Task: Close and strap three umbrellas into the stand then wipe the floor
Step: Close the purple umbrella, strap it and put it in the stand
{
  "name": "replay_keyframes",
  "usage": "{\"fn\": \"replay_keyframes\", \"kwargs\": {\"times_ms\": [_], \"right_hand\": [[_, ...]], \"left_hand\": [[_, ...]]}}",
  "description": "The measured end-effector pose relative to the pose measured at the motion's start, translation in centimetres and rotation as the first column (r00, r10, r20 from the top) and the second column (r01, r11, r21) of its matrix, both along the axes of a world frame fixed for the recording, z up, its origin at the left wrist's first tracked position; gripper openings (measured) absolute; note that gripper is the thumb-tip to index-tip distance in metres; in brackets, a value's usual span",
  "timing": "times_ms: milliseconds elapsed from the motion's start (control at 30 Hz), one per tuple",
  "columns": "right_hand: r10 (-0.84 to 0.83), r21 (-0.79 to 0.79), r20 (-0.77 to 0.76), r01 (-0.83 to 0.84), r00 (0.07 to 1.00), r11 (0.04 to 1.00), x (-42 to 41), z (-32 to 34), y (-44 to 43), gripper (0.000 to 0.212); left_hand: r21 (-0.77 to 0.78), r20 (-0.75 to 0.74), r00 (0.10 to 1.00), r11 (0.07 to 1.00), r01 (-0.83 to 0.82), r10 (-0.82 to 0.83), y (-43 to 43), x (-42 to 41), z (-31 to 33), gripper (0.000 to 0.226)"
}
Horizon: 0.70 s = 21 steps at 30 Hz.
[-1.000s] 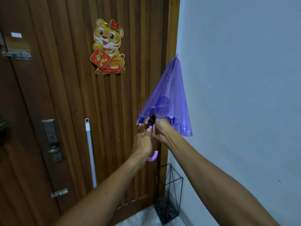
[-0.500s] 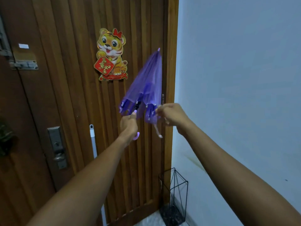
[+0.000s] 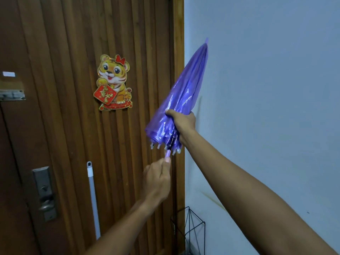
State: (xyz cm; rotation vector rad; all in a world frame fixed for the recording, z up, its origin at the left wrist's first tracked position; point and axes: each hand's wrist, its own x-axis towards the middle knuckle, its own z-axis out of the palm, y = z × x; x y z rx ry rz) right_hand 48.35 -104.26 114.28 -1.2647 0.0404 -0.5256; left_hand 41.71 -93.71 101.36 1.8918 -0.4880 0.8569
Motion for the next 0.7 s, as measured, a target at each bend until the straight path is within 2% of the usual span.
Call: {"fn": "replay_keyframes", "kwargs": {"times_ms": [67, 167, 267, 300, 367, 400, 467, 500, 567, 633, 700], "right_hand": [[-0.001, -0.02, 0.002, 0.001, 1.0, 1.0, 0.2, -0.1, 0.0, 0.046], [-0.02, -0.049, -0.001, 0.02, 1.0, 0.999, 0.2, -0.3, -0.4, 0.03], [0.024, -0.049, -0.016, -0.025, 1.0, 0.999, -0.4, -0.4, -1.1, 0.006], [0.061, -0.054, -0.038, -0.063, 0.997, 0.997, -0.7, -0.4, -1.3, 0.007], [0.17, -0.057, -0.072, -0.174, 0.983, 0.983, -1.3, -0.6, -1.5, 0.015], [0.24, -0.062, -0.086, -0.245, 0.967, 0.967, -1.5, -0.8, -1.5, 0.023], [0.35, -0.057, -0.127, -0.359, 0.928, 0.931, -1.6, -1.2, -1.5, 0.034], [0.393, -0.053, -0.149, -0.404, 0.907, 0.913, -1.7, -1.4, -1.4, 0.035], [0.462, -0.085, -0.175, -0.481, 0.869, 0.873, -2.3, -1.6, -1.2, 0.024], [0.462, -0.217, -0.194, -0.497, 0.865, 0.84, -2.5, -1.9, -1.3, 0.009], [0.422, -0.397, -0.188, -0.462, 0.887, 0.793, -2.2, -2.3, -1.7, 0.01]], "left_hand": [[0.084, -0.021, 0.999, 0.996, 0.041, -0.039, 0.1, -0.4, -0.2, 0.045], [0.189, -0.015, 1.0, 0.982, -0.013, 0.016, 1.0, -0.8, -0.4, 0.048], [-0.032, 0.032, 0.987, 0.987, -0.156, 0.157, 2.6, 0.1, 0.9, 0.047], [-0.095, 0.024, 0.98, 0.976, -0.194, 0.197, 3.0, 0.8, 1.8, 0.044], [-0.168, -0.088, 0.978, 0.965, -0.204, 0.191, 3.7, 2.7, 3.9, 0.047], [-0.203, -0.182, 0.974, 0.964, -0.169, 0.133, 4.0, 3.8, 5.1, 0.058], [-0.349, -0.331, 0.936, 0.937, -0.006, -0.117, 4.3, 5.4, 7.9, 0.079], [-0.451, -0.368, 0.881, 0.886, 0.11, -0.297, 4.5, 6.0, 9.2, 0.083], [-0.561, -0.368, 0.731, 0.764, 0.319, -0.575, 4.3, 6.1, 10.9, 0.07], [-0.565, -0.392, 0.639, 0.721, 0.401, -0.662, 3.5, 5.5, 11.6, 0.056], [-0.6, -0.405, 0.618, 0.706, 0.376, -0.673, 2.4, 5.4, 11.3, 0.053]]}}
